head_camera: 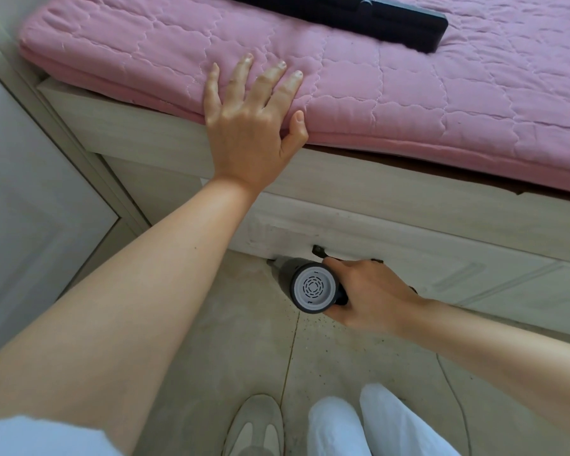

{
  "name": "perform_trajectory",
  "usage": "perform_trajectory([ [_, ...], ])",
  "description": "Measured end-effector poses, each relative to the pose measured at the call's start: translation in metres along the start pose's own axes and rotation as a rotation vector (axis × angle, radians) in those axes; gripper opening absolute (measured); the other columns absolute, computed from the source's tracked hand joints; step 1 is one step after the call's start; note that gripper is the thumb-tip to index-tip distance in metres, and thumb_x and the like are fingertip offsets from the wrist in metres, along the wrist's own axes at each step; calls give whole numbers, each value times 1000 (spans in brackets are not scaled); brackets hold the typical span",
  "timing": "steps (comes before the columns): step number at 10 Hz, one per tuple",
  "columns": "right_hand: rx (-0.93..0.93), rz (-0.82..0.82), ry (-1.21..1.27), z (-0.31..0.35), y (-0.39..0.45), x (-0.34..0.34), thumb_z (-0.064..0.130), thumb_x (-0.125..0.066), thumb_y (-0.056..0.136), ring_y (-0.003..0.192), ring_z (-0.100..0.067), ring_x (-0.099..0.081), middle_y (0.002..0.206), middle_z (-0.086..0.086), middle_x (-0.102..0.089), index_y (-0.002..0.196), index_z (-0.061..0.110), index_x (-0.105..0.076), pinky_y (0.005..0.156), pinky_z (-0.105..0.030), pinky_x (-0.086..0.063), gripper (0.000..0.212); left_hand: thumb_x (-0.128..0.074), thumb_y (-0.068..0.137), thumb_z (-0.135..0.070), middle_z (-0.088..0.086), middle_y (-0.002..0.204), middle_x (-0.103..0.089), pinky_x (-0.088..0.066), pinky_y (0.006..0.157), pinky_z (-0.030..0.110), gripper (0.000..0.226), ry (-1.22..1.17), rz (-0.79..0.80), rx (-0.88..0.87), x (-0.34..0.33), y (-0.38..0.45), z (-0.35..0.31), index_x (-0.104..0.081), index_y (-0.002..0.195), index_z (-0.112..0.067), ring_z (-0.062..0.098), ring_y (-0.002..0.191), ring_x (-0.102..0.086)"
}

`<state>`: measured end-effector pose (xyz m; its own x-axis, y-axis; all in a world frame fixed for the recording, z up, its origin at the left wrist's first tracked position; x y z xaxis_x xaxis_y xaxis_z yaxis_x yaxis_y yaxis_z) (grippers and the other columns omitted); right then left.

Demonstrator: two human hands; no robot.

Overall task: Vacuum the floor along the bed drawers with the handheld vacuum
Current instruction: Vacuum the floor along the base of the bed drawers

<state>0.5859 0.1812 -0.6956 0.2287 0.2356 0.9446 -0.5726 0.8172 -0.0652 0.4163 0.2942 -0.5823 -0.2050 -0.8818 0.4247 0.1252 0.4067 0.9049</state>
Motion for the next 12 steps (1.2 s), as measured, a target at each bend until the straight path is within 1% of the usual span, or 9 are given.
perform_trajectory([
  [1,13,0,7,6,7,-2,49,-60,82,76,-21,-62,92,4,-65,106,24,-49,62,-33,-49,37,-51,94,-36,-3,129,-69,-40,107,62,40,0,-5,0,1,0,0,-73,125,-24,34,124,-61],
  [2,38,6,-16,13,15,-7,49,-58,83,74,-23,-60,88,2,-64,104,24,-46,58,-31,-42,35,-51,94,-36,-3,128,-69,-40,107,62,40,-4,-8,-2,1,1,0,-73,124,-24,34,124,-61],
  [3,43,7,-11,17,22,-11,49,-58,83,74,-24,-59,88,1,-63,106,23,-46,58,-32,-43,36,-51,93,-36,-3,128,-69,-40,107,62,40,-3,-3,-1,1,1,0,-73,124,-24,34,124,-61],
  [4,44,-6,9,17,26,-9,50,-58,83,73,-23,-60,88,1,-64,109,23,-46,59,-34,-49,39,-51,93,-36,-3,129,-69,-40,107,62,40,-3,-1,-6,2,1,-1,-73,125,-24,33,125,-61],
  [5,38,-8,12,12,24,-5,48,-60,82,74,-22,-61,90,1,-66,112,23,-48,61,-35,-51,40,-50,93,-36,-3,129,-69,-40,108,62,41,-5,7,-6,2,1,0,-73,125,-24,33,125,-60],
  [7,-10,-8,33,-10,5,5,48,-62,81,78,-19,-63,95,4,-68,122,27,-46,66,-37,-55,49,-51,92,-32,-3,129,-69,-39,109,61,41,-8,26,37,6,8,-6,-74,124,-22,34,125,-60],
  [8,-38,-14,70,-24,-9,11,48,-63,80,79,-17,-64,96,7,-69,124,28,-47,67,-36,-55,51,-50,92,-31,-1,132,-68,-39,108,63,43,-24,60,-3,9,11,-14,-71,128,-21,36,124,-61],
  [10,-109,-2,119,-49,-33,17,50,-64,78,79,-13,-63,94,11,-68,123,32,-48,68,-34,-55,51,-48,91,-37,4,130,-69,-44,102,63,46,-99,108,-115,5,20,-70,-72,127,-19,41,120,-62],
  [12,-154,8,161,-66,-48,20,55,-63,76,74,-7,-62,84,19,-64,120,40,-47,66,-32,-55,49,-49,90,-41,8,129,-69,-47,99,63,47,-91,90,-155,0,22,-100,-72,125,-20,42,117,-64],
])
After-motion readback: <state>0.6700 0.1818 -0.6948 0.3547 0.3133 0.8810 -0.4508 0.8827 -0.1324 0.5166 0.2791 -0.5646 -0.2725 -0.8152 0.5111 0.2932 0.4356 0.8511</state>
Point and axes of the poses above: each hand's wrist, its own y-axis towards the middle knuckle, its own x-axis out of the back of the hand, z = x × y, the point moved 6 cm from there along y, towards the middle knuckle
